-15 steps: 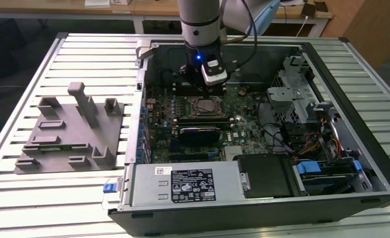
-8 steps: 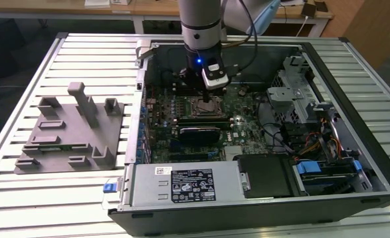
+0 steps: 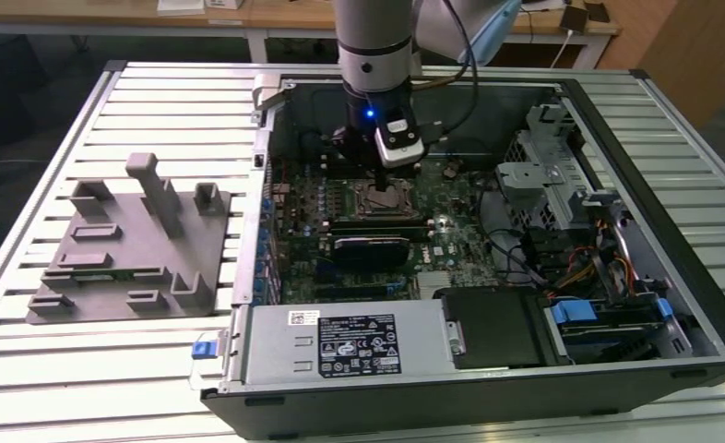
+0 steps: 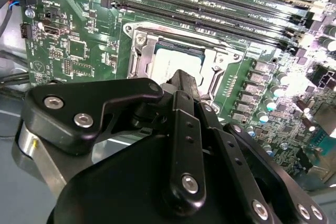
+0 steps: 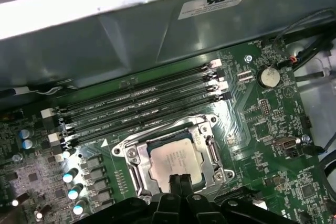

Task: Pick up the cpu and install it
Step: 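Install the first cpu locking lever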

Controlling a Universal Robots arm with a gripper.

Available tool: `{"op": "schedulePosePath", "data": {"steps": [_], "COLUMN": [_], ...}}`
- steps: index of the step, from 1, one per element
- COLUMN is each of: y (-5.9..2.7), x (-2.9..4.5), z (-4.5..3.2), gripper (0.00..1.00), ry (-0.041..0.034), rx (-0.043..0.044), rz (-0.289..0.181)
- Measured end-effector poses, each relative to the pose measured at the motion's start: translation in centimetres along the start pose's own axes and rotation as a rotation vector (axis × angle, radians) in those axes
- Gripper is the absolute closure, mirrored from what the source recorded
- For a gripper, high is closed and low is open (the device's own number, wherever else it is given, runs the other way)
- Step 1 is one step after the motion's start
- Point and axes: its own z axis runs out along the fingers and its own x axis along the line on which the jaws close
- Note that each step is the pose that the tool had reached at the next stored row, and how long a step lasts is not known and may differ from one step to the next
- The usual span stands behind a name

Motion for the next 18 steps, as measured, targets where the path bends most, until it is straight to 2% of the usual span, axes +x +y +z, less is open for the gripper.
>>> {"op": "schedulePosePath", "data": {"steps": [5, 15, 18], "y": [0.05, 0.20, 0.20], "x": [-0.15, -0.61, -0.62], "z": [0.03, 0.11, -0.03], "gripper": [0.89, 0.89, 0.89], "ry": [0.0015, 0.0045, 0.0049], "rx": [-0.0007, -0.0118, -0.0121], "rz": [-0.007, -0.102, -0.107]}}
